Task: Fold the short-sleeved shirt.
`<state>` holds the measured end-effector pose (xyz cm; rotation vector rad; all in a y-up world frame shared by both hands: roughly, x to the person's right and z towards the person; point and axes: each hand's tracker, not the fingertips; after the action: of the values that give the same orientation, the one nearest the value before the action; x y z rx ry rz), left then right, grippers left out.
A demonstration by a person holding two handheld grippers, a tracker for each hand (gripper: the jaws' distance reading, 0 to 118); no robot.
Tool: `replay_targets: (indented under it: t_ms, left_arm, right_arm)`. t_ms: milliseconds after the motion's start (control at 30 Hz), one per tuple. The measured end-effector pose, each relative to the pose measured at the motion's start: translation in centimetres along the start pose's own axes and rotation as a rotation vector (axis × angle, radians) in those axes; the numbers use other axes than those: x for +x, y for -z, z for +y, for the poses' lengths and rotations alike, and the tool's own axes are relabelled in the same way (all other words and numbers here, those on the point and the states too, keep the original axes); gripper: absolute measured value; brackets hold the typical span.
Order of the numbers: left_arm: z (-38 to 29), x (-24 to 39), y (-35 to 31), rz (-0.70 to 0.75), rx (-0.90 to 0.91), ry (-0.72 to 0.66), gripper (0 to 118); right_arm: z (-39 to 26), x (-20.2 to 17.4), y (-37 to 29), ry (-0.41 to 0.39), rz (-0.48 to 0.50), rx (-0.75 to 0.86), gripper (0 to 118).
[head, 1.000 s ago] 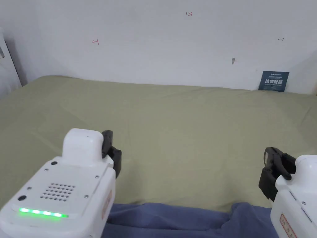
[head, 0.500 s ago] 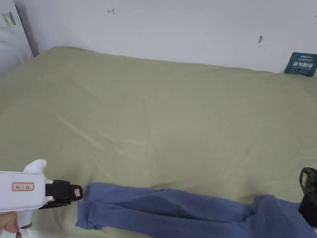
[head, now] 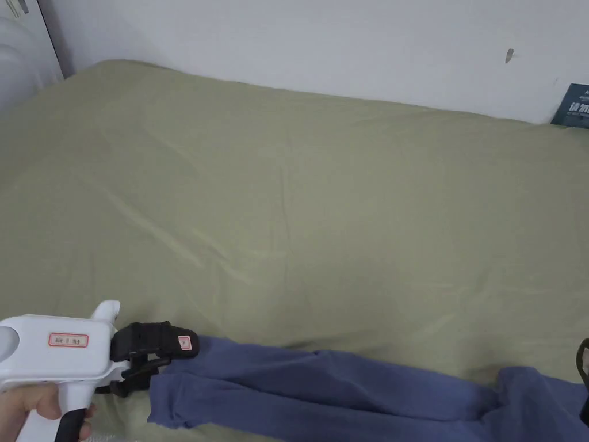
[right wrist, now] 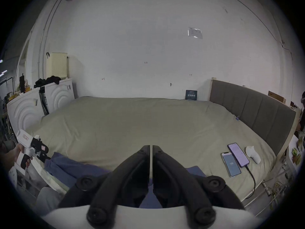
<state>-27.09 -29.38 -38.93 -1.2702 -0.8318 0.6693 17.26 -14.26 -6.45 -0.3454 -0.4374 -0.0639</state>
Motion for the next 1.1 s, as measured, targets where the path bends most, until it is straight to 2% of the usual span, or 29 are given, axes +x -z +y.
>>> replay_targets:
  t_ms: [133,267,300,333,367,400,433,533,733,967,1100]
  left_arm:
    - [0.0,0.4,1.7,-0.094,-0.066,-0.023,118]
    - [-0.4,1.3,3.3,-0.098,-0.084,-0.01,118]
    - [-0.3,1.3,3.5,-0.108,-0.083,-0.022,116]
    - [-0.3,1.4,3.6,-0.107,-0.083,-0.021,109]
    - [-0.3,1.6,3.5,-0.081,-0.077,-0.017,69]
    - [-0.2,1.6,3.3,0.005,-0.059,-0.001,13]
    - [-0.1,1.3,3.6,0.07,-0.065,-0.001,6]
    - [-0.2,0.9,3.7,0.028,-0.064,-0.027,6]
    - [0.4,2.0,0.4,0.059,0.028,-0.028,6]
    - [0.7,4.1,-6.9,0.197,0.188,0.018,6]
    - [-0.1,7.0,-8.0,0.327,0.171,0.11,6]
  right_arm:
    - [-0.1,-0.1,0.0,0.002,0.004,-0.005,6]
    - [-0.4,0.1,-0.3,0.014,0.011,-0.014,6]
    - [-0.4,0.2,-0.4,0.017,0.011,-0.016,6]
    - [-0.5,0.3,-0.5,0.021,0.012,-0.019,6]
    - [-0.5,0.5,-0.6,0.025,0.015,-0.023,6]
    - [-0.4,0.6,-0.7,0.029,0.019,-0.025,6]
    - [-0.4,0.7,-0.8,0.032,0.02,-0.025,6]
    - [-0.2,1.2,-1.2,0.037,0.021,-0.023,6]
    - [0.2,2.1,-1.8,0.039,0.023,-0.011,6]
    - [0.1,2.8,-1.8,0.054,0.036,-0.001,6]
    - [0.1,2.8,-1.7,0.052,0.049,-0.005,6]
